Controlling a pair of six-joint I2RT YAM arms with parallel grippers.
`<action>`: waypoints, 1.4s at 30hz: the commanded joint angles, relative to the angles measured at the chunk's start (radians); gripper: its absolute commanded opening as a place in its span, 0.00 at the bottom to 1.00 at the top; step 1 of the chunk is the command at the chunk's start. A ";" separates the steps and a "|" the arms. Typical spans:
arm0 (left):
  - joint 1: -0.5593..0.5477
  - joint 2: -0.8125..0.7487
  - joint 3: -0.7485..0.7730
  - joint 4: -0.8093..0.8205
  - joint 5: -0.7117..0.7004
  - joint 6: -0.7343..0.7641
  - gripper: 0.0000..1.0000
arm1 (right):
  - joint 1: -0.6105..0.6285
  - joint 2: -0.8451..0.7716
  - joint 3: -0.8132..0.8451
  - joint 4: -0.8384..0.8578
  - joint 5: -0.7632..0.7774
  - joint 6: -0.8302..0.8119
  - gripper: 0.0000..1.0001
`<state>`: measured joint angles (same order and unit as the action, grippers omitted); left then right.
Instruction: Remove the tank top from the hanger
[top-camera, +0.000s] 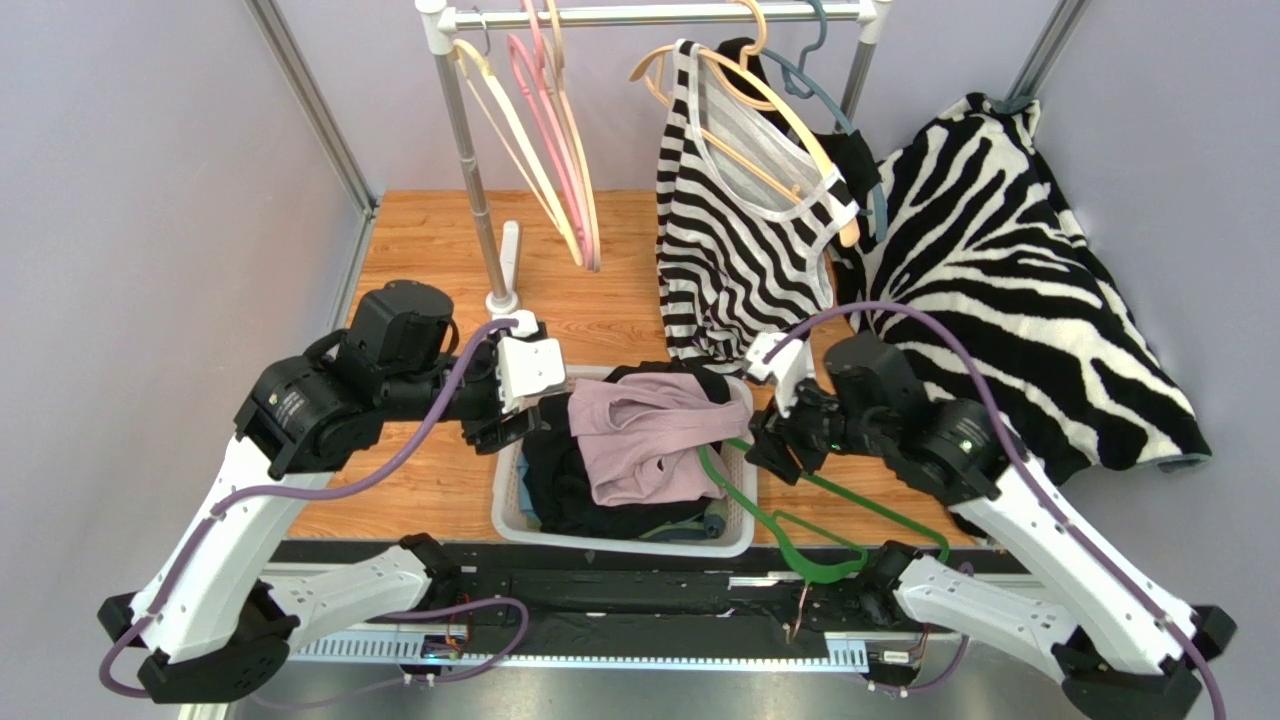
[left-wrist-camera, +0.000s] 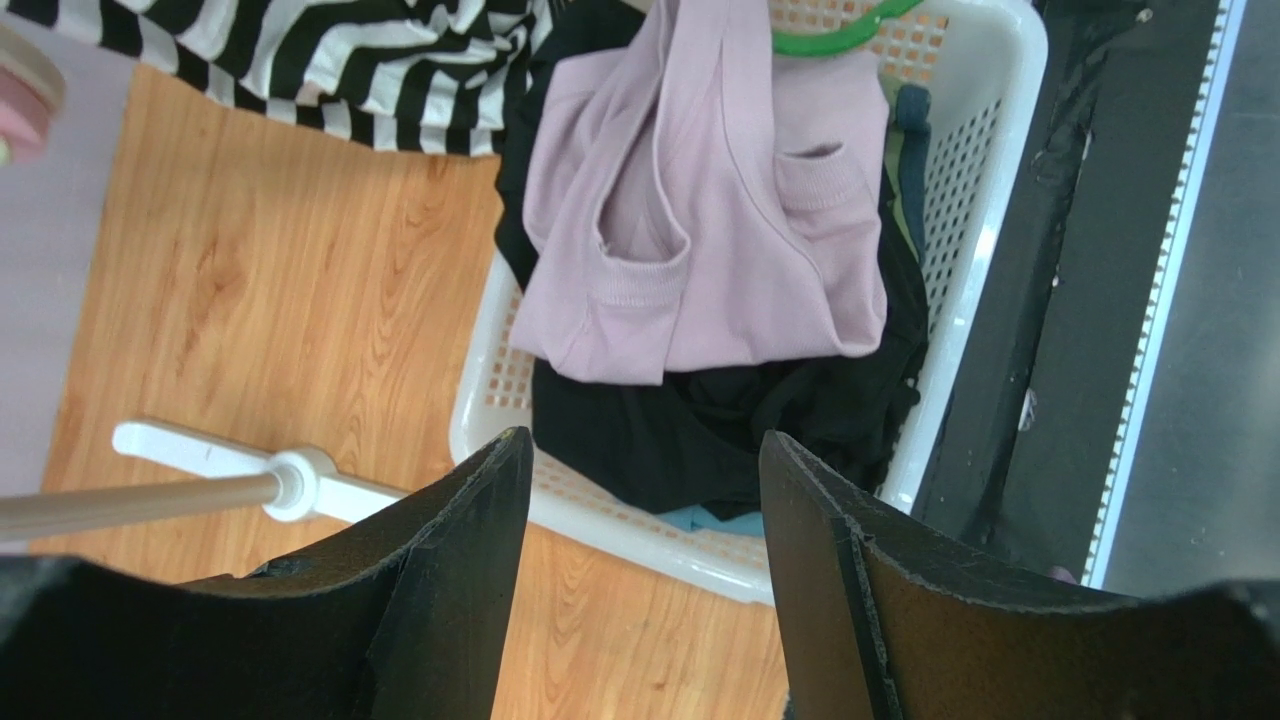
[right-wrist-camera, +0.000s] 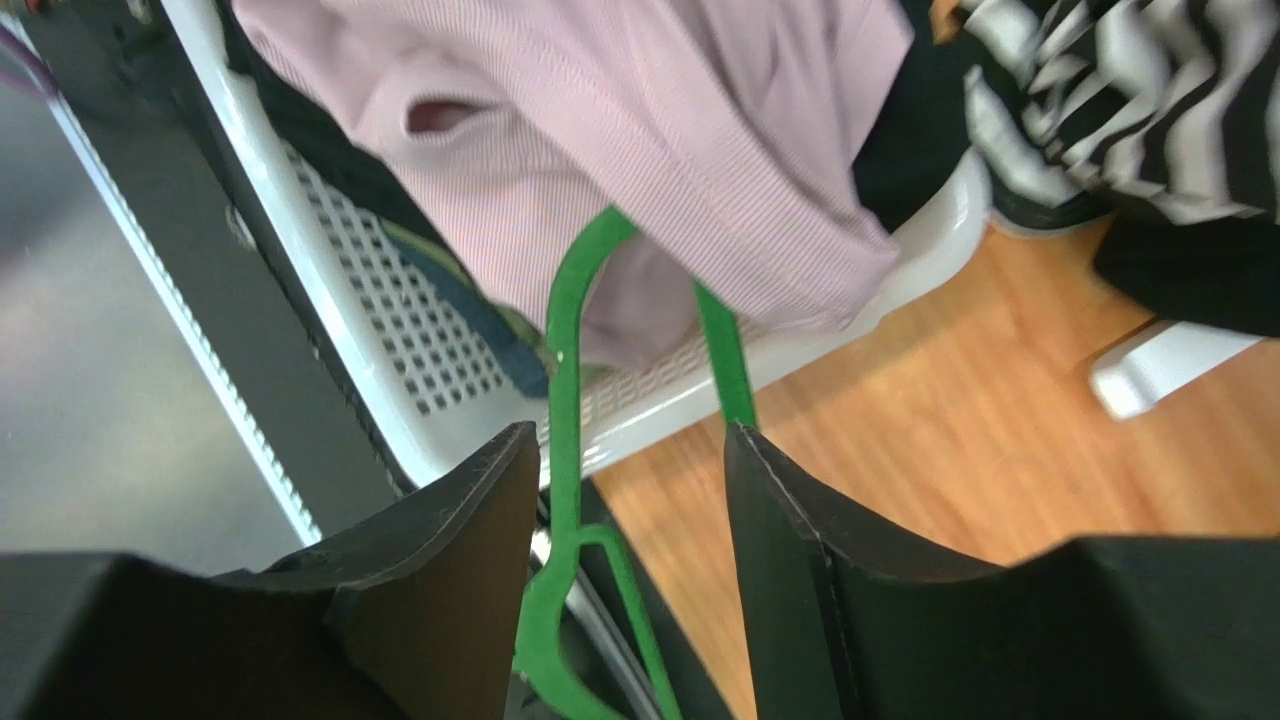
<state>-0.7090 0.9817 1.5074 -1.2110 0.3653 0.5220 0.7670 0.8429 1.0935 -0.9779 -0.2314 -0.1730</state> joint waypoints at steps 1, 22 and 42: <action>-0.017 0.074 0.066 0.048 0.031 -0.014 0.66 | 0.020 0.031 0.055 -0.082 -0.020 -0.008 0.54; -0.017 0.136 -0.216 0.263 -0.012 -0.071 0.70 | 0.126 0.193 -0.167 0.206 -0.029 0.081 0.57; -0.015 0.206 -0.349 0.475 0.011 -0.040 0.74 | 0.132 0.203 -0.055 0.142 0.004 0.126 0.00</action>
<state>-0.7204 1.1820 1.1618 -0.8120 0.3405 0.4667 0.8936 1.1271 0.9291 -0.7959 -0.2512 -0.0387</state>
